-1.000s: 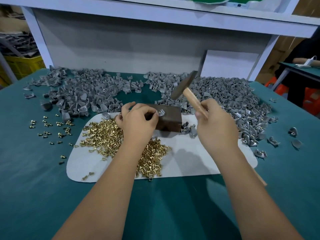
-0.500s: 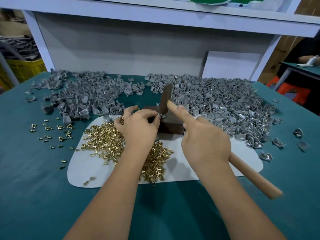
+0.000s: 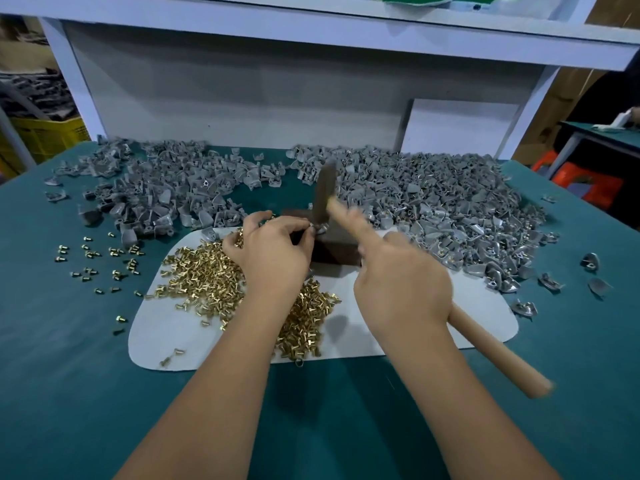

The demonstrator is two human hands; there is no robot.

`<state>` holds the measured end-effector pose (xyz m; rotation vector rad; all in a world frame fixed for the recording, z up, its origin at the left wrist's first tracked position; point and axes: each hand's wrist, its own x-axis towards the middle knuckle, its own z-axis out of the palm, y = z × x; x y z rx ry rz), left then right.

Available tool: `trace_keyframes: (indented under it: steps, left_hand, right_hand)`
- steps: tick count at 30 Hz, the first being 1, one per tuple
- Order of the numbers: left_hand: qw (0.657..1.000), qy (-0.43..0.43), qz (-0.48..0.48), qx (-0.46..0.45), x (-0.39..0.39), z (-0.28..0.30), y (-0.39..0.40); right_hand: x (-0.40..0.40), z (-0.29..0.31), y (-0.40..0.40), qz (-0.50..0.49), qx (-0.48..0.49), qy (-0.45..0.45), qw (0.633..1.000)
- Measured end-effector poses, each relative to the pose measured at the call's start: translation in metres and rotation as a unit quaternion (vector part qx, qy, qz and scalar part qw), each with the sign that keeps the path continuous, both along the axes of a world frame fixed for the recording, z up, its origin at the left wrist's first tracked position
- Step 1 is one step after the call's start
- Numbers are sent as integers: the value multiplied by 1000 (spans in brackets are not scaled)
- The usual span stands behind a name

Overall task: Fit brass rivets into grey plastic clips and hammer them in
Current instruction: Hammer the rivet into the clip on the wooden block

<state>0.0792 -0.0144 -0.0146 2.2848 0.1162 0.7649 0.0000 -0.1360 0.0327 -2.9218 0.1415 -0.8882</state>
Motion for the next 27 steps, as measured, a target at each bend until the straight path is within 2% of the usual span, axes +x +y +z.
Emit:
trace_keyframes:
  steps: [2, 9, 13, 16, 18, 23, 27]
  left_hand:
    - [1000, 10, -3, 1, 0, 0, 0]
    - [1000, -9, 1, -15, -2, 1, -4]
    - [1000, 17, 0, 3, -2, 2, -2]
    - [999, 38, 4, 12, -2, 3, -2]
    - [999, 39, -1, 2, -3, 4, -2]
    - [997, 67, -19, -24, -3, 6, 0]
    - [988, 118, -64, -79, -1, 11, 2]
  right_hand:
    - [2, -2, -3, -1, 7, 48, 999]
    - [-1, 6, -5, -22, 34, -58, 998]
    - [5, 2, -7, 13, 0, 38, 999]
    - [12, 4, -10, 15, 8, 26, 1000]
    - [14, 3, -13, 13, 55, 17, 998]
    - [21, -3, -37, -51, 124, 10, 991]
    - [21, -17, -55, -100, 128, 74, 984]
